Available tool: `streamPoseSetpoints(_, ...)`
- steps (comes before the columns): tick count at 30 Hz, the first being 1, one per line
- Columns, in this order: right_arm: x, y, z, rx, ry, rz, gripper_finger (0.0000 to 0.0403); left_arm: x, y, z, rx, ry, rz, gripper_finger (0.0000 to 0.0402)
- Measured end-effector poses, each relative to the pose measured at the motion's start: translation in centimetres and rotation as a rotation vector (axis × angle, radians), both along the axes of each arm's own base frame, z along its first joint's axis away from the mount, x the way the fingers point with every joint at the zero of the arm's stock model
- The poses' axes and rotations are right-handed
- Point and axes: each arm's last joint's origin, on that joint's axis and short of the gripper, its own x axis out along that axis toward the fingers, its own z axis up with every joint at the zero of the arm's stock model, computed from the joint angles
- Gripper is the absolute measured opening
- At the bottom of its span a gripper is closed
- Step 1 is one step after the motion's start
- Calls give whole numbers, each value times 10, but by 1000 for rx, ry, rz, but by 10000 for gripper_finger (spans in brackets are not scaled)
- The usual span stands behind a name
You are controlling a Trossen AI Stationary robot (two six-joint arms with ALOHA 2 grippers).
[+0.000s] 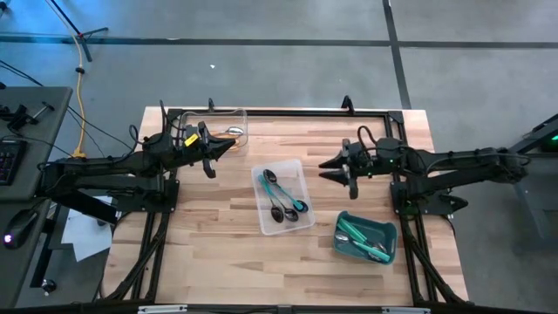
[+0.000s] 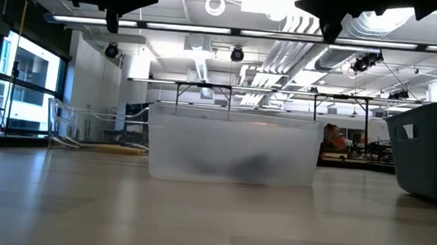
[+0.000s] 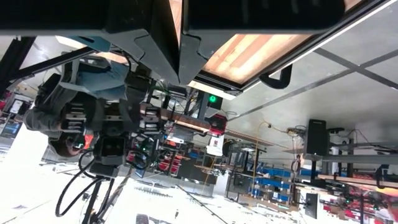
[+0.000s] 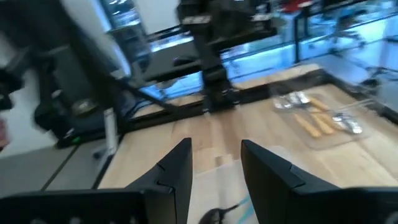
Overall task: Sort silverware by color (type)
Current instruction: Return to Home Position
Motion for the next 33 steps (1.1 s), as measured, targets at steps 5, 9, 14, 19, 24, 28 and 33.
streamPoseSetpoints(5, 4, -5, -4, 3, 24, 12, 122, 0, 0, 0, 0, 0, 0, 0)
streamPoseSetpoints(9, 7, -8, -7, 4, 31, 0, 122, 0, 0, 0, 0, 0, 0, 0)
streamPoseSetpoints(14, 9, -8, -8, 3, 38, 0, 122, 0, 0, 0, 0, 0, 0, 0)
streamPoseSetpoints(19, 9, -8, -8, 3, 35, 0, 122, 0, 0, 0, 0, 1, 0, 0)
streamPoseSetpoints(24, 9, -8, -8, 4, 37, 0, 98, 0, 0, 0, 0, 1, 0, 0)
streamPoseSetpoints(28, 9, -8, -8, 5, 38, 0, 47, 0, 0, 0, 0, 1, 0, 0)
streamPoseSetpoints(33, 9, -8, -8, 14, 37, 0, 7, 0, 0, 0, 0, 1, 0, 0)
